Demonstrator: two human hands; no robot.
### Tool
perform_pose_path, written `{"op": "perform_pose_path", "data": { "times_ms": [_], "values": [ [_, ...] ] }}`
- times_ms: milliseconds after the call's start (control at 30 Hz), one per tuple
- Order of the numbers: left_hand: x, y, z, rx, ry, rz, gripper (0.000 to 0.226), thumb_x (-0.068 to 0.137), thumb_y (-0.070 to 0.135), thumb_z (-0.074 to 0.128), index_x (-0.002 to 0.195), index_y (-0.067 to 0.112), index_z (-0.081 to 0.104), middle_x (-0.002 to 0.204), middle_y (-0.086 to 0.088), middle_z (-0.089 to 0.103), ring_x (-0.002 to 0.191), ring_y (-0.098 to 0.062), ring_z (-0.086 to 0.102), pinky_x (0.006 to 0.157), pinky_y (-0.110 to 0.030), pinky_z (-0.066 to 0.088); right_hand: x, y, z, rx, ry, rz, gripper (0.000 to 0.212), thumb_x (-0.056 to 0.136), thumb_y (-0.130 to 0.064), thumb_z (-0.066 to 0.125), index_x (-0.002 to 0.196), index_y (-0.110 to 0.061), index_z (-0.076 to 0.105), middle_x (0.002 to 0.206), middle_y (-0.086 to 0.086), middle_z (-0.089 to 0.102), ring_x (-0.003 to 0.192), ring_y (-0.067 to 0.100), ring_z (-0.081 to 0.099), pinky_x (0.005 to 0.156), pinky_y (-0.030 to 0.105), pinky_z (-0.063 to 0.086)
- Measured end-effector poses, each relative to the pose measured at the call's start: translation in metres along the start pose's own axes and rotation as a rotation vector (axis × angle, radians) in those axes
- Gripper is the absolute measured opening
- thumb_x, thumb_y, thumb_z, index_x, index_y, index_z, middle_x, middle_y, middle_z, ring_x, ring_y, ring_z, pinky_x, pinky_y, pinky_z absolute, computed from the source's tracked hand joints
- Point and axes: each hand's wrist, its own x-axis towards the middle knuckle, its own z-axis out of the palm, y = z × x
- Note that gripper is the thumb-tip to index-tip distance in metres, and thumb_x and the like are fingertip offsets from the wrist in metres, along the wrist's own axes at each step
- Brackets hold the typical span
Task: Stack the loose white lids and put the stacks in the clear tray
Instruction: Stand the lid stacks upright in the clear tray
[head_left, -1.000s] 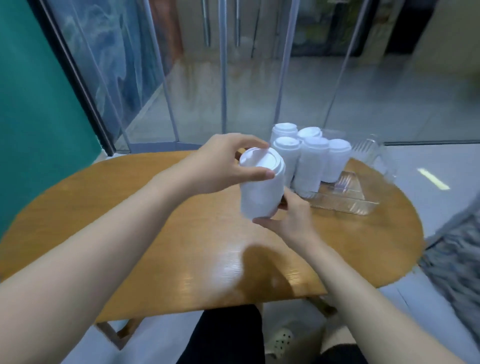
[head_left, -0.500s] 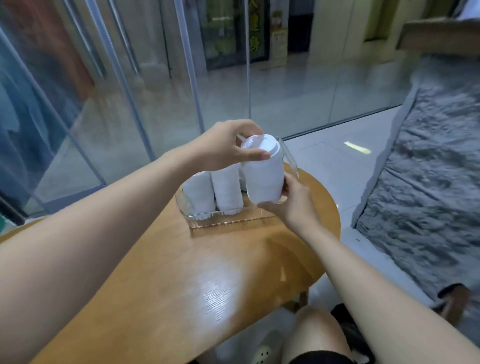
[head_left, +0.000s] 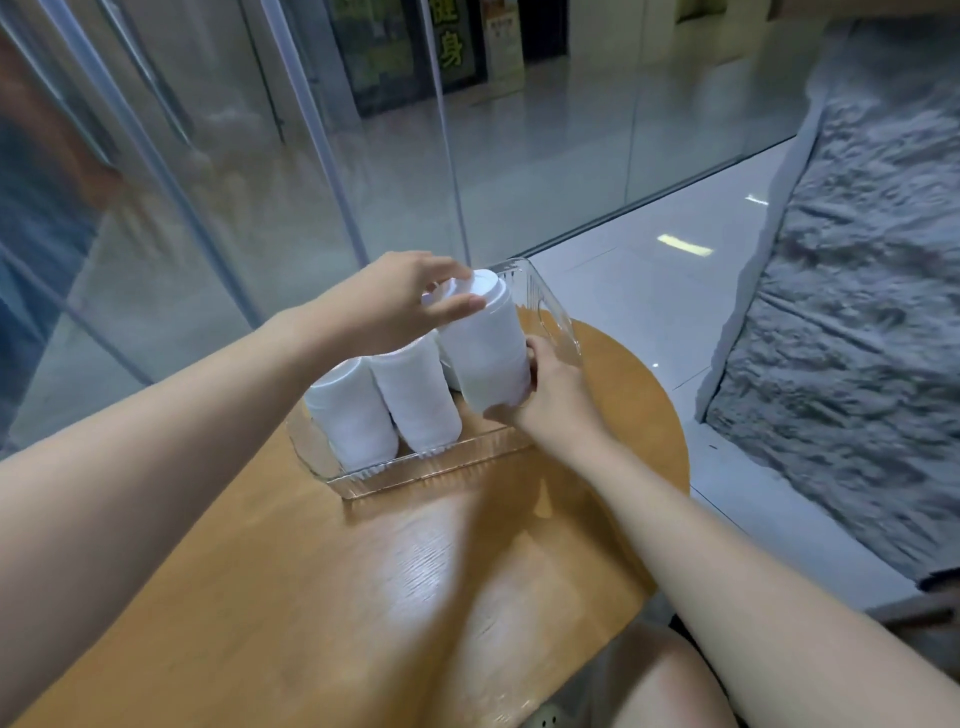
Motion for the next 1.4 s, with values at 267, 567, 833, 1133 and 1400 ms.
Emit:
{"op": "perform_pose_path", "data": {
  "times_ms": [267, 567, 833, 1133, 1400],
  "values": [
    [0.030, -0.020, 0.014, 0.041, -0.016, 0.048, 0.053, 0.095, 0.059, 0.059, 0.130, 0.021, 0.067, 0.116, -0.002, 0.071, 0.111, -0.025, 0.062, 0.095, -0.035, 0.045, 0.027, 0.010, 0.013, -0.035, -0.060, 0.051, 0.089, 0.065, -0.022, 0.093, 0.139, -0.028, 0.044, 0.119, -0.001, 0.065, 0.106, 0.024, 0.065, 0.082, 0.039, 0.057],
    [0.041, -0.042, 0.037, 0.133, 0.025, 0.091, 0.053, 0.091, 0.070, 0.052, 0.119, 0.028, 0.067, 0.102, 0.007, 0.069, 0.104, -0.022, 0.063, 0.098, -0.032, 0.027, 0.039, 0.019, 0.021, -0.068, -0.174, 0.100, 0.096, 0.066, -0.027, 0.096, 0.145, -0.021, 0.041, 0.126, 0.002, 0.063, 0.112, 0.024, 0.062, 0.086, 0.040, 0.057],
    [0.048, -0.047, 0.049, 0.164, 0.018, 0.053, 0.057, 0.090, 0.073, 0.052, 0.122, 0.028, 0.066, 0.101, 0.003, 0.068, 0.101, -0.026, 0.062, 0.085, -0.032, 0.033, 0.047, 0.022, 0.025, -0.099, -0.219, 0.122, 0.095, 0.062, -0.026, 0.098, 0.140, -0.021, 0.043, 0.118, -0.002, 0.064, 0.104, 0.023, 0.064, 0.077, 0.036, 0.056],
    [0.046, -0.049, 0.058, 0.236, 0.010, 0.047, 0.059, 0.088, 0.075, 0.051, 0.124, 0.030, 0.065, 0.106, 0.003, 0.071, 0.093, -0.027, 0.061, 0.072, -0.034, 0.042, 0.056, 0.028, 0.030, -0.166, -0.309, 0.123, 0.092, 0.068, -0.028, 0.095, 0.142, -0.020, 0.040, 0.117, -0.002, 0.065, 0.100, 0.020, 0.065, 0.077, 0.036, 0.058],
    [0.043, -0.042, 0.068, 0.329, -0.033, 0.063, 0.056, 0.092, 0.070, 0.054, 0.122, 0.025, 0.063, 0.103, -0.001, 0.069, 0.085, -0.023, 0.052, 0.075, -0.034, 0.031, 0.062, 0.026, 0.018, -0.262, -0.422, 0.147, 0.069, 0.075, -0.023, 0.089, 0.133, -0.020, 0.052, 0.103, -0.004, 0.065, 0.086, 0.016, 0.064, 0.064, 0.029, 0.052]
  ]
}}
